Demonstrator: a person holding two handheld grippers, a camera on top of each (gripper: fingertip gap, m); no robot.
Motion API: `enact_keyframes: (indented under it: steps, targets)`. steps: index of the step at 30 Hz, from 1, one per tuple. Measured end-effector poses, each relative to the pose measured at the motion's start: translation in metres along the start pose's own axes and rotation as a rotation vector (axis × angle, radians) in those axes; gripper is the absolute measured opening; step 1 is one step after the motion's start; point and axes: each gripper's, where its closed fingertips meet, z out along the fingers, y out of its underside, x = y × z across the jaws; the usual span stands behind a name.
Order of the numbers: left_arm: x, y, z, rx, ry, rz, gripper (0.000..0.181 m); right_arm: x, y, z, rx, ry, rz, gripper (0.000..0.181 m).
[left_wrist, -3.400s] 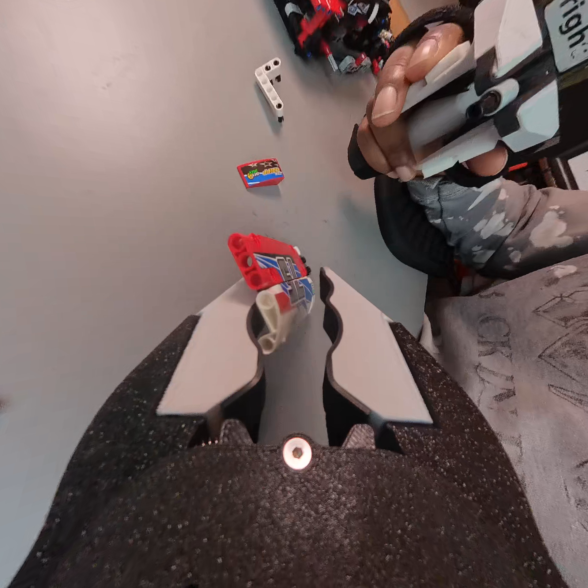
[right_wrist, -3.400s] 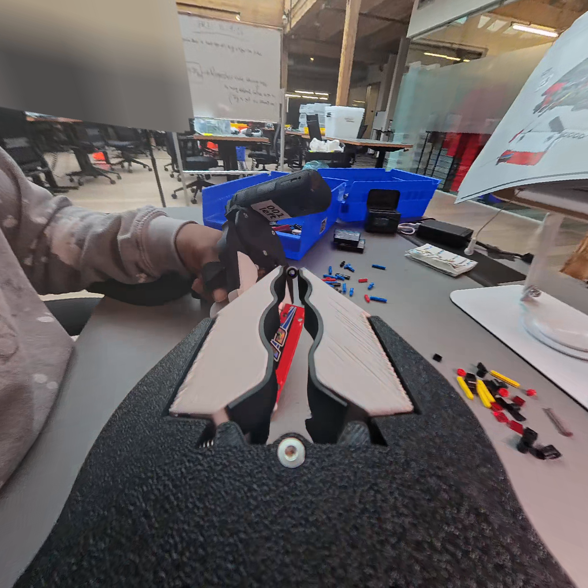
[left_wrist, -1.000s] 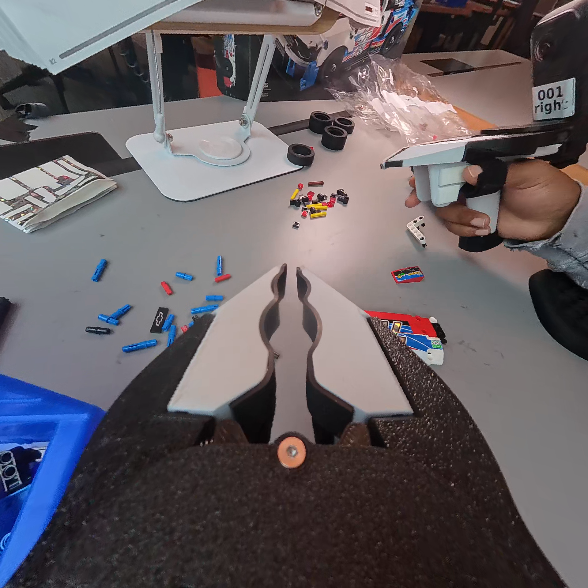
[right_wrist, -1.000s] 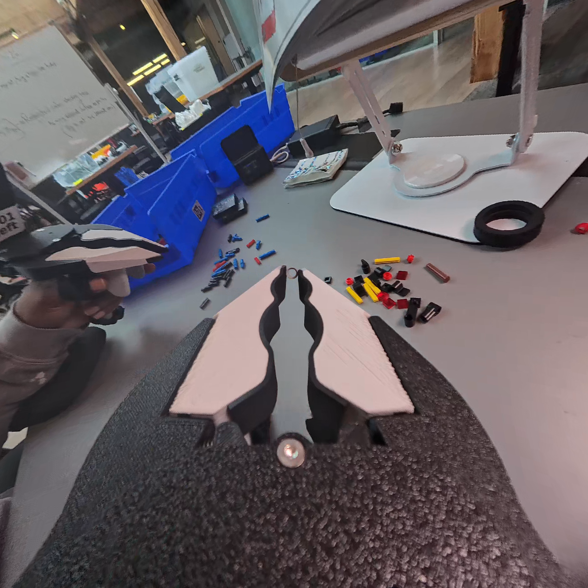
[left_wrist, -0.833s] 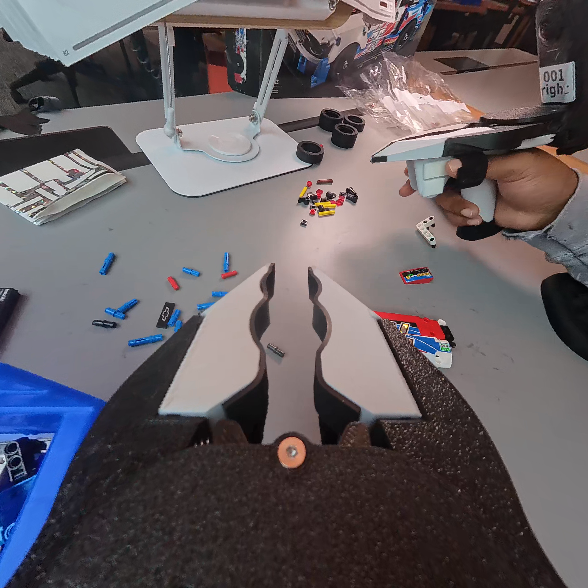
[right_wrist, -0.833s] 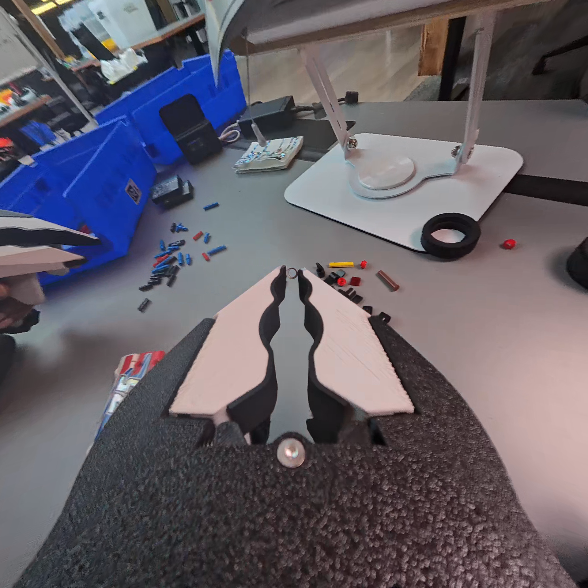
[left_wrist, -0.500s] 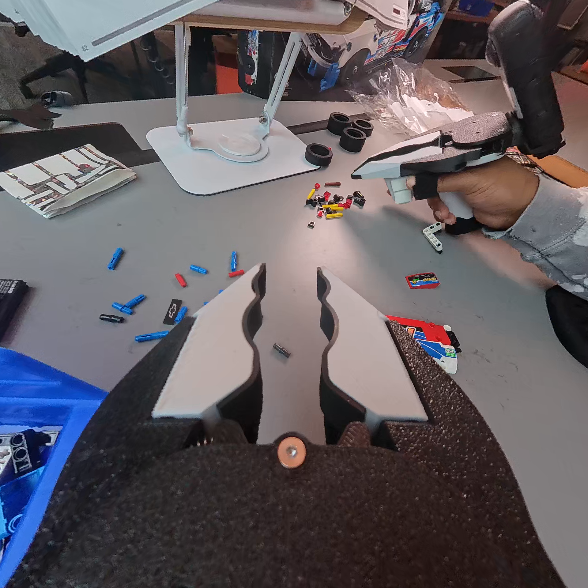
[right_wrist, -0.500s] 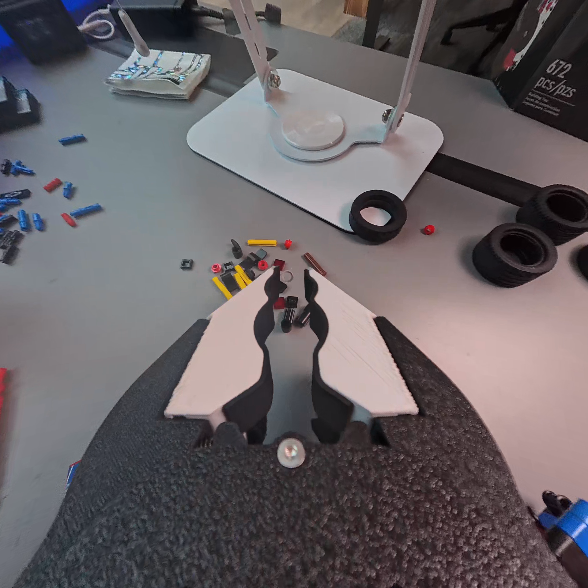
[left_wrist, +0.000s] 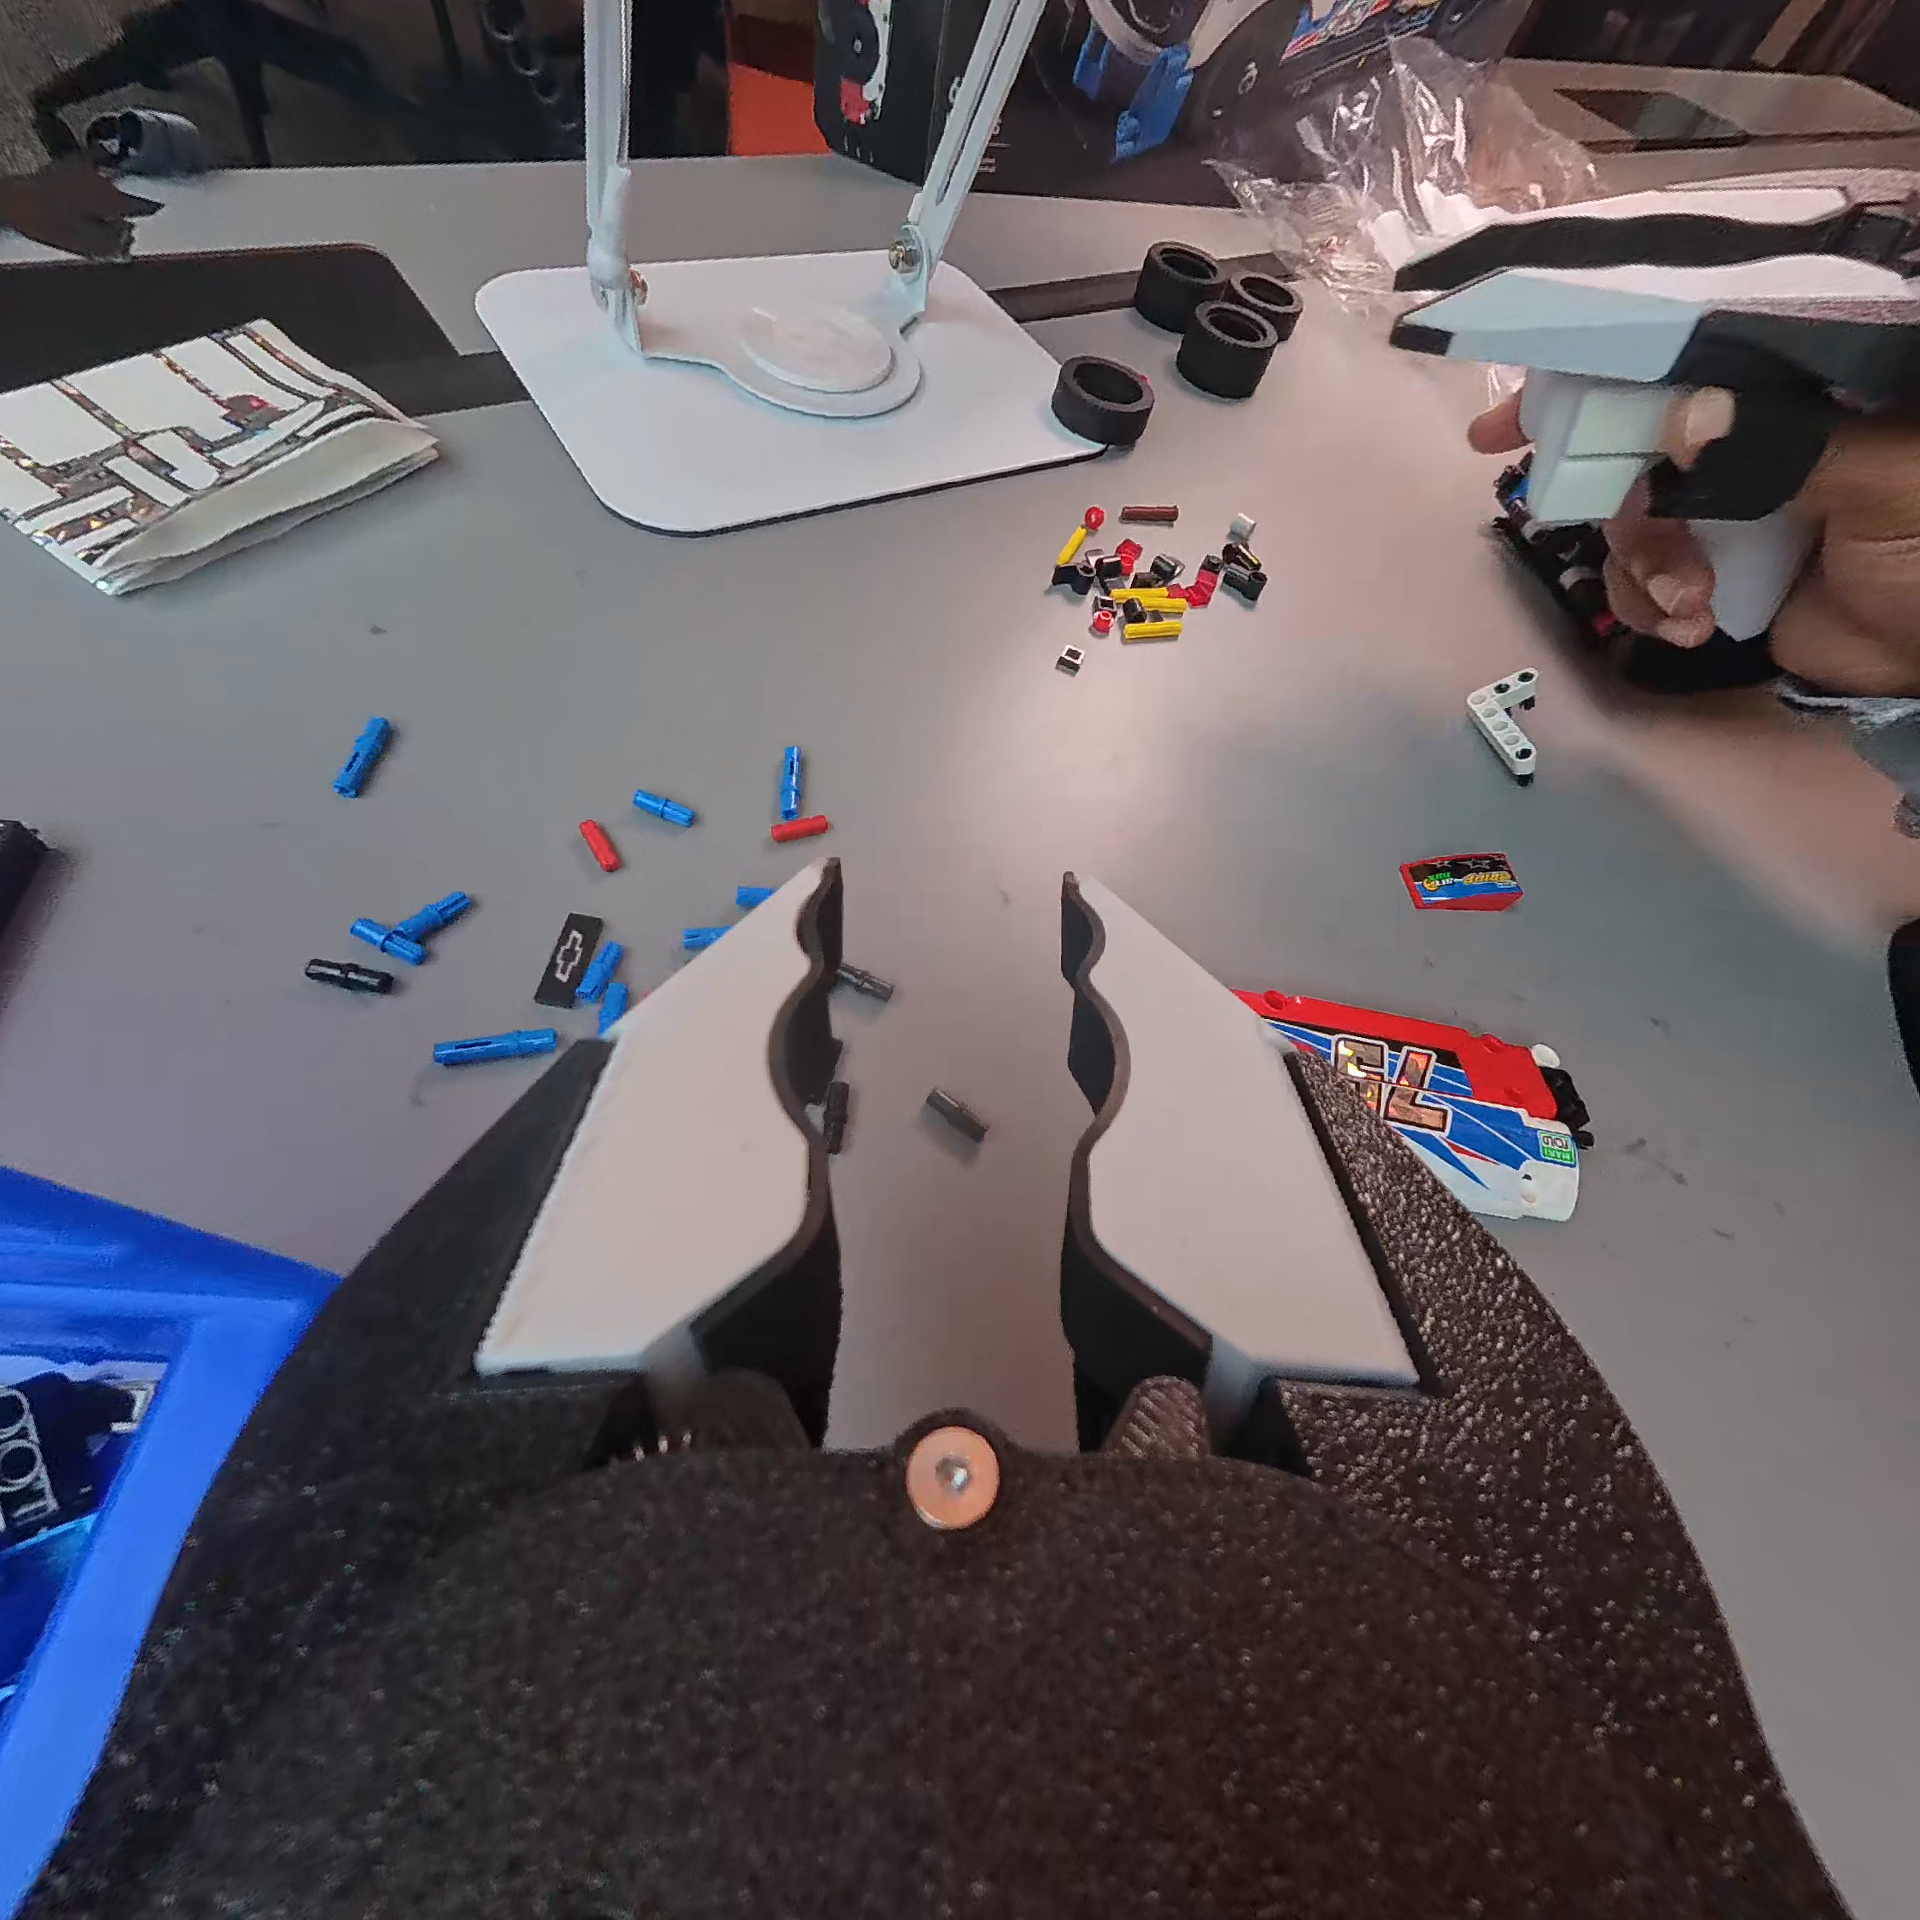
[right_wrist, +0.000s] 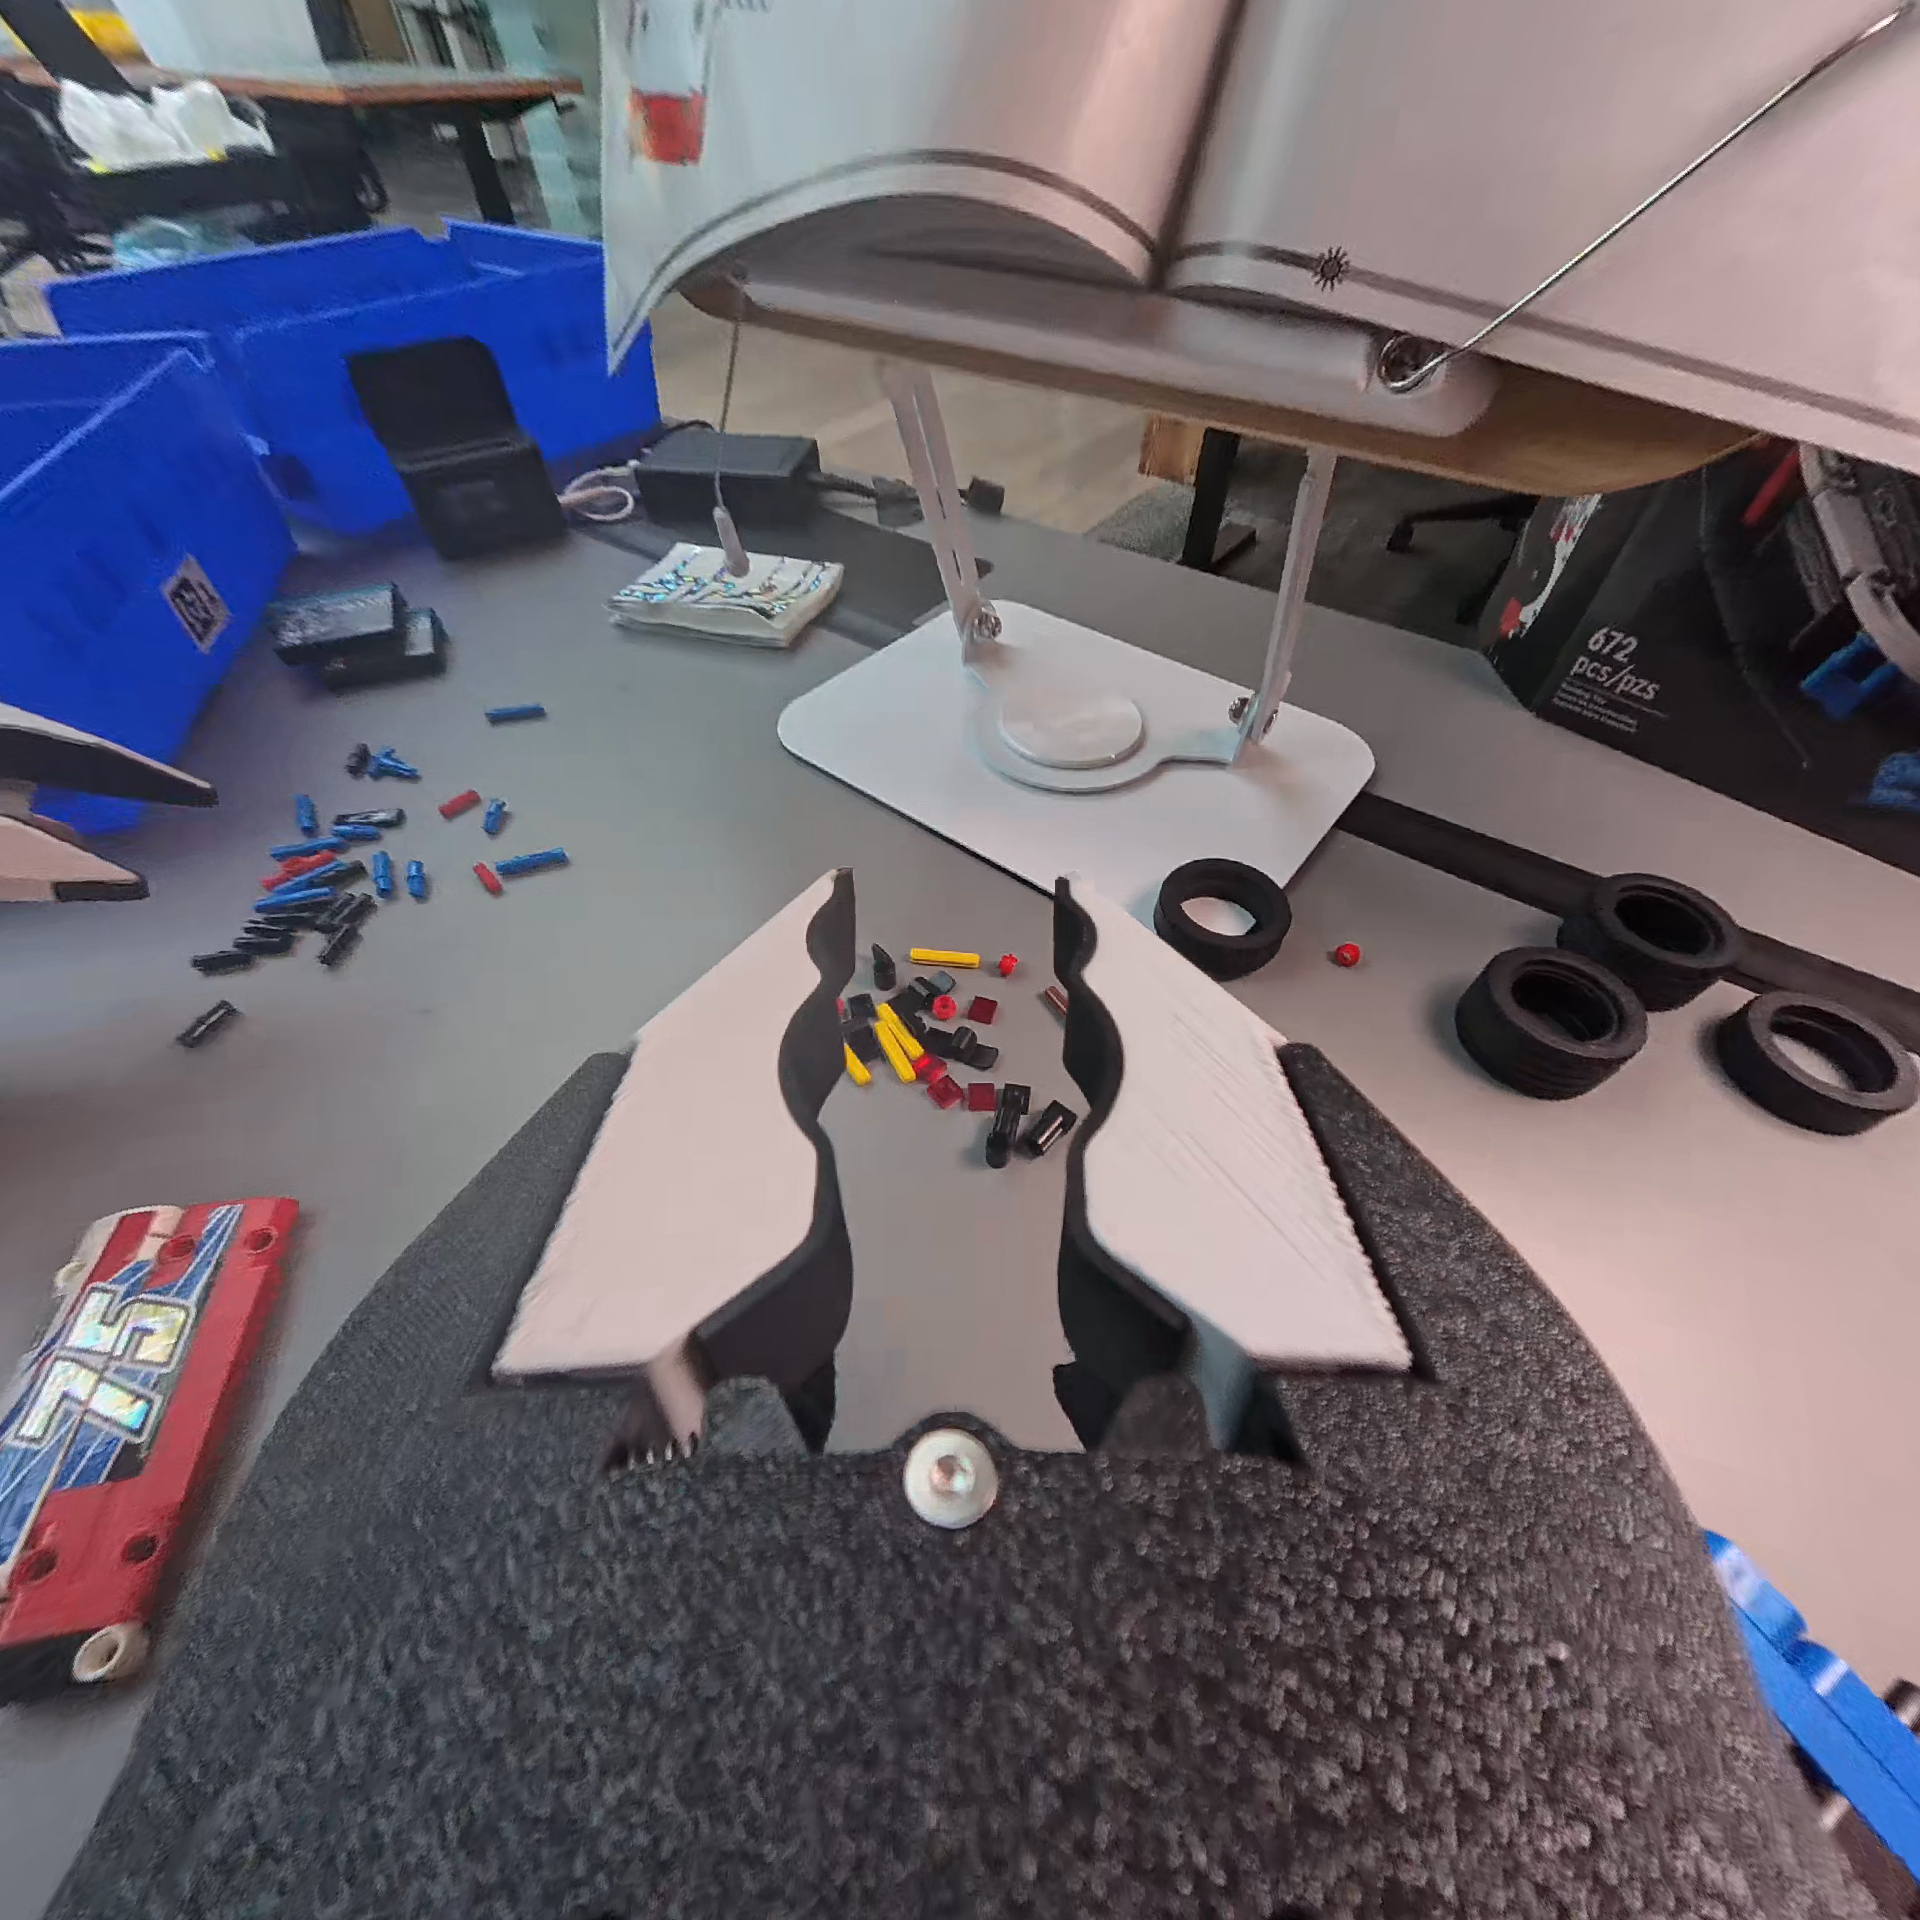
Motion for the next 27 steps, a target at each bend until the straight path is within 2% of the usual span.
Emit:
enact_keyframes:
  steps: [9, 13, 17, 20, 22, 25, 27]
  targets:
    - [-0.019, -0.004, -0.006, 0.038, -0.058, -0.032, 0.054, -0.024, 0.01, -0.021, 0.002, -0.054, 0.011, 0.044]
    - [-0.019, -0.002, -0.004, 0.038, -0.064, -0.019, 0.054, -0.032, 0.014, -0.037, -0.016, -0.07, -0.058, 0.043]
    - [-0.02, -0.006, -0.001, 0.051, -0.097, 0.073, 0.05, -0.033, 0.022, -0.059, -0.037, -0.104, -0.084, 0.04]
    - [-0.03, -0.019, 0.004, 0.031, -0.161, 0.141, 0.047, -0.032, 0.03, -0.076, -0.047, -0.158, -0.046, 0.036]
    - [-0.038, -0.037, 0.01, 0.022, -0.188, 0.138, 0.045, -0.031, 0.036, -0.087, -0.046, -0.203, -0.006, 0.032]
    - [-0.052, -0.06, 0.032, -0.063, -0.218, 0.115, 0.049, -0.034, 0.043, -0.1, -0.036, -0.268, 0.039, 0.031]
    - [-0.073, -0.076, 0.052, -0.091, -0.264, 0.094, 0.05, -0.037, 0.046, -0.108, -0.018, -0.306, 0.044, 0.031]
